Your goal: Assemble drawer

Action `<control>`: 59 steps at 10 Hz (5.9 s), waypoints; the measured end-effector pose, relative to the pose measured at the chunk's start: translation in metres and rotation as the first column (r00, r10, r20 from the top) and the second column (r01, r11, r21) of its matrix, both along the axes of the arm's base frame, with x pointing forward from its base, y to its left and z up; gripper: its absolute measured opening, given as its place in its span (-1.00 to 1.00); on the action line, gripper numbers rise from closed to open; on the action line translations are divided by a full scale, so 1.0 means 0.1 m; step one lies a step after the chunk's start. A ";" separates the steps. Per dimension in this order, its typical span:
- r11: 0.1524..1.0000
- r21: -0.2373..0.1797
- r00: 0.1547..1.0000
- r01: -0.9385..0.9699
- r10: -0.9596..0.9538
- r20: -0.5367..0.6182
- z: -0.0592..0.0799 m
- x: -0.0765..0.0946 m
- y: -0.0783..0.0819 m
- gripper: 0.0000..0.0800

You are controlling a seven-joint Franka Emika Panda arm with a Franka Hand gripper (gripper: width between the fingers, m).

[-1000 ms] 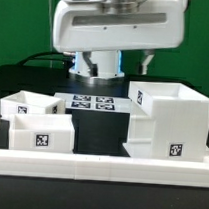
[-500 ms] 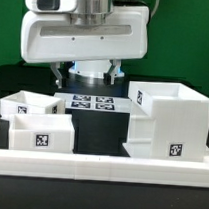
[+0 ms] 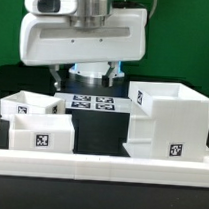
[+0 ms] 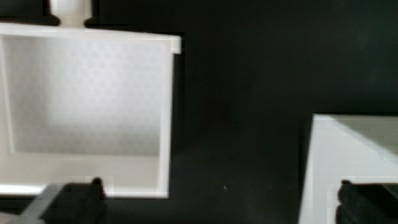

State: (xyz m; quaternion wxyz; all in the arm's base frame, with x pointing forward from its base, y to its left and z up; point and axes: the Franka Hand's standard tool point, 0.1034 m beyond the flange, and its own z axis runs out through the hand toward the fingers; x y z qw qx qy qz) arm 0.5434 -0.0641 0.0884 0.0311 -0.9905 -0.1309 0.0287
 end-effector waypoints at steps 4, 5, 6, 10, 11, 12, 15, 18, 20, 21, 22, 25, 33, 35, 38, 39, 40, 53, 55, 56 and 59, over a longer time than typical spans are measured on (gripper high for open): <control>1.000 -0.020 1.000 0.012 -0.012 0.010 -0.36 -0.02 -0.13 0.62; 1.000 -0.023 1.000 0.011 -0.010 0.011 -0.42 0.00 -0.13 0.62; 1.000 -0.025 1.000 0.011 -0.010 0.007 -0.50 0.00 -0.14 0.62; 0.999 -0.032 1.000 0.008 -0.008 -0.017 -0.79 -0.11 -0.14 0.62; 0.999 -0.033 1.000 0.008 -0.008 -0.018 -0.81 -0.12 -0.14 0.62; 0.999 -0.033 1.000 0.007 -0.008 -0.018 -0.82 -0.13 -0.13 0.62; 0.999 -0.033 1.000 0.003 -0.004 -0.016 -0.82 -0.12 -0.12 0.30; 0.999 -0.033 1.000 0.003 -0.004 -0.019 -0.83 -0.14 -0.12 -0.51; 0.999 -0.033 1.000 0.002 -0.002 -0.017 -0.82 -0.13 -0.11 -0.82; 0.999 -0.033 1.000 0.002 -0.002 -0.015 -0.81 -0.12 -0.11 -0.90; 0.999 -0.033 1.000 0.002 -0.002 -0.016 -0.82 -0.13 -0.11 -0.90; 0.999 -0.033 1.000 0.002 -0.002 -0.016 -0.82 -0.13 -0.11 -0.90; 0.960 -0.011 0.959 -0.281 0.281 -0.025 -0.56 -0.28 0.14 -0.90; 0.925 -0.001 0.924 -0.381 0.381 -0.021 -0.57 -0.28 0.13 -0.90; 0.747 -0.001 0.747 -0.664 0.664 -0.020 -0.56 -0.26 0.15 -0.90; 0.677 0.004 0.677 -0.736 0.736 -0.019 -0.56 -0.26 0.17 -0.90; 0.631 0.007 0.631 -0.776 0.776 -0.020 -0.56 -0.26 0.18 -0.90; 0.277 -0.015 0.277 -0.961 0.961 -0.009 -0.65 -0.16 0.17 -0.89; 0.235 -0.039 0.236 -0.971 0.972 -0.011 -0.66 -0.11 0.26 -0.89; 0.244 -0.039 0.244 -0.969 0.970 -0.011 -0.66 -0.11 0.22 -0.89; 0.234 -0.049 0.235 -0.971 0.972 -0.010 -0.68 -0.11 0.20 -0.89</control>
Offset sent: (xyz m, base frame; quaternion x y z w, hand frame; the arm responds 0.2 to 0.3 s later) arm 0.0057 -0.0027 -0.0302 -0.0187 0.0188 0.0326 0.9991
